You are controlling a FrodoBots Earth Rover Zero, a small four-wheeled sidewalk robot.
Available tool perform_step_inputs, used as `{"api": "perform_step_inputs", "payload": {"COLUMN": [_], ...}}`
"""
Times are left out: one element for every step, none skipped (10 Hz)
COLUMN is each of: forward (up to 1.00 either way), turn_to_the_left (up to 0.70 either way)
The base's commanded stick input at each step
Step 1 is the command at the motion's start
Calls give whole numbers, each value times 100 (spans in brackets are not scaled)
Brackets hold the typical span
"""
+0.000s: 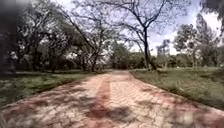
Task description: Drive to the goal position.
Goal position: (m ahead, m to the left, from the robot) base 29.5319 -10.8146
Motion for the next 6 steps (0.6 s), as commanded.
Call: {"api": "perform_step_inputs", "payload": {"forward": [70,70,70,70,70,70], "turn_to_the_left": [0,0,0,0,0,0]}}
